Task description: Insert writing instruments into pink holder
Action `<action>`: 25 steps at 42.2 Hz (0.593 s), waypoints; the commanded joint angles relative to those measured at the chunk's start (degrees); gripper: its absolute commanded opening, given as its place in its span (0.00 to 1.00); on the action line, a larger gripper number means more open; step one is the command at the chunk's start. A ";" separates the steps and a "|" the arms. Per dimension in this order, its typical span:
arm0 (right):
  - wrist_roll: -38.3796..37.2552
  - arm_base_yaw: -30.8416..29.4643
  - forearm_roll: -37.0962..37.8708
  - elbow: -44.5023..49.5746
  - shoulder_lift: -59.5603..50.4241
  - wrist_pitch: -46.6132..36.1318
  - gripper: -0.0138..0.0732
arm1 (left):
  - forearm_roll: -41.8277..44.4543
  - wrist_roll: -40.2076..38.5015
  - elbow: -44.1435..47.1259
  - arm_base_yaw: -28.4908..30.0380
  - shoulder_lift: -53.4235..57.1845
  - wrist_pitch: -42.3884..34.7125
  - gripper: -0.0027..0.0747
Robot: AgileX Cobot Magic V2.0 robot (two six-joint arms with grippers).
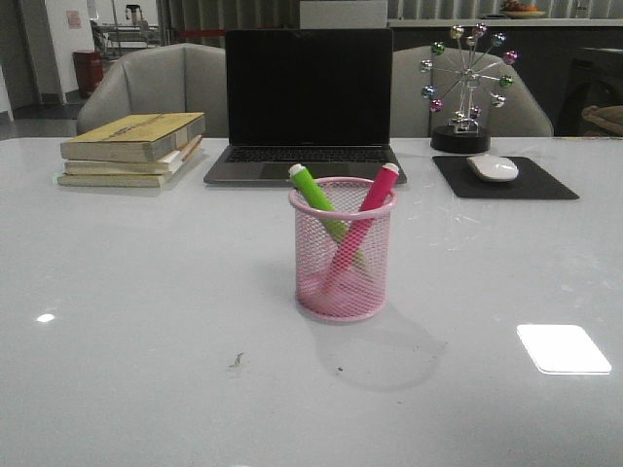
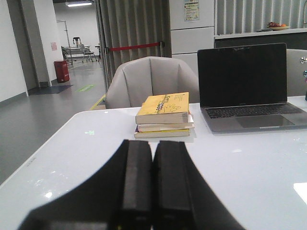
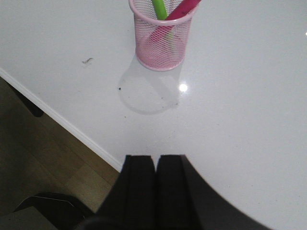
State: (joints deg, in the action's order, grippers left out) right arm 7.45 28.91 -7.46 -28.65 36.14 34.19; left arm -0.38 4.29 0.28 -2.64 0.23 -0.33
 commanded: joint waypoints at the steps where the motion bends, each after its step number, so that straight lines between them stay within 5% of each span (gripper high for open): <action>1: 0.20 -0.21 -0.03 -1.37 -1.07 -3.85 0.23 | -0.55 -0.39 0.17 0.06 1.12 -5.26 0.15; 25: 1.05 -26.22 -0.38 22.12 -32.95 -25.11 0.23 | -0.55 -0.39 0.17 0.06 1.12 -5.26 0.15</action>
State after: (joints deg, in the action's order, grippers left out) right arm 7.89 4.76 -7.16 -7.74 5.82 16.80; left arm -0.38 4.29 0.28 -2.64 0.23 -0.33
